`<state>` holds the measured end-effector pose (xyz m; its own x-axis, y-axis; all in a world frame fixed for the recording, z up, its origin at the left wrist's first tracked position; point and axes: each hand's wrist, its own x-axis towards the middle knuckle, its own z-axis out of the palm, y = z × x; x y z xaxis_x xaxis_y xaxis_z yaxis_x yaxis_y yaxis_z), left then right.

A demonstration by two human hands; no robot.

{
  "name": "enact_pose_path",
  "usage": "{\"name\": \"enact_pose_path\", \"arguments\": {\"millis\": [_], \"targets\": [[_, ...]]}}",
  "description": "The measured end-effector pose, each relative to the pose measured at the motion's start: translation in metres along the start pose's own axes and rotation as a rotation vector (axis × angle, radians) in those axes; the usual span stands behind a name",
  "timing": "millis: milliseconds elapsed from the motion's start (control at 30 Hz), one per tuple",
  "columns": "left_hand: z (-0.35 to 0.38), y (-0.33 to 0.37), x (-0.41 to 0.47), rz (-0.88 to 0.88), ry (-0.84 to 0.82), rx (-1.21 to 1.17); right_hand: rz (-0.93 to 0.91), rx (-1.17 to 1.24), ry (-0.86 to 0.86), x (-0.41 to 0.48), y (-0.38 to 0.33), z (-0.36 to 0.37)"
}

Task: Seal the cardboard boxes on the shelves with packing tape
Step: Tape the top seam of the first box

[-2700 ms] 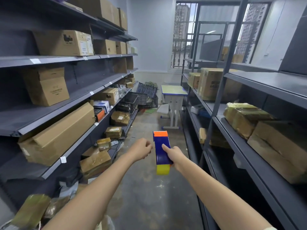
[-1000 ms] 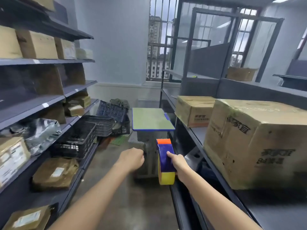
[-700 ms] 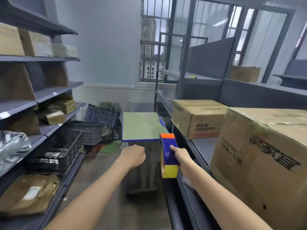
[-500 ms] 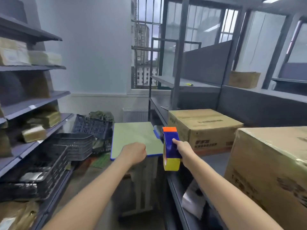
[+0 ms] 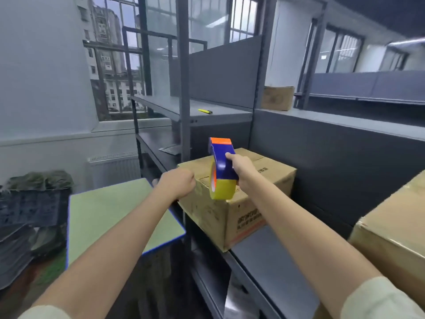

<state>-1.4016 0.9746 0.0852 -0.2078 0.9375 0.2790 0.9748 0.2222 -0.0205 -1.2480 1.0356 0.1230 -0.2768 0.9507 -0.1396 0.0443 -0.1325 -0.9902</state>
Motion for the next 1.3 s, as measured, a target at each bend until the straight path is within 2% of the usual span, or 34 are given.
{"name": "enact_pose_path", "arguments": {"millis": [167,333,433,667,733,967,1300], "targets": [[0.009,0.001,0.08,0.177,0.026,-0.051,-0.103,-0.144,0.224,0.04,-0.024,-0.014],[0.028,0.001,0.136,0.317,0.015,-0.107,-0.167,-0.609,0.421,0.073,-0.022,-0.022],[0.044,-0.001,0.155,0.363,-0.024,-0.124,-0.161,-0.896,0.454,0.086,-0.006,-0.017],[0.083,-0.012,0.168,0.438,-0.145,-0.192,-0.191,-1.328,0.444,0.102,0.023,0.006],[0.092,-0.015,0.166,0.43,-0.117,-0.196,-0.197,-1.424,0.427,0.103,0.032,0.01],[0.106,-0.016,0.157,0.387,-0.053,-0.31,-0.221,-1.486,0.447,0.104,0.038,0.009],[0.098,0.017,0.12,0.288,0.018,-0.232,-0.203,-1.504,0.44,0.088,0.039,-0.015]]}}
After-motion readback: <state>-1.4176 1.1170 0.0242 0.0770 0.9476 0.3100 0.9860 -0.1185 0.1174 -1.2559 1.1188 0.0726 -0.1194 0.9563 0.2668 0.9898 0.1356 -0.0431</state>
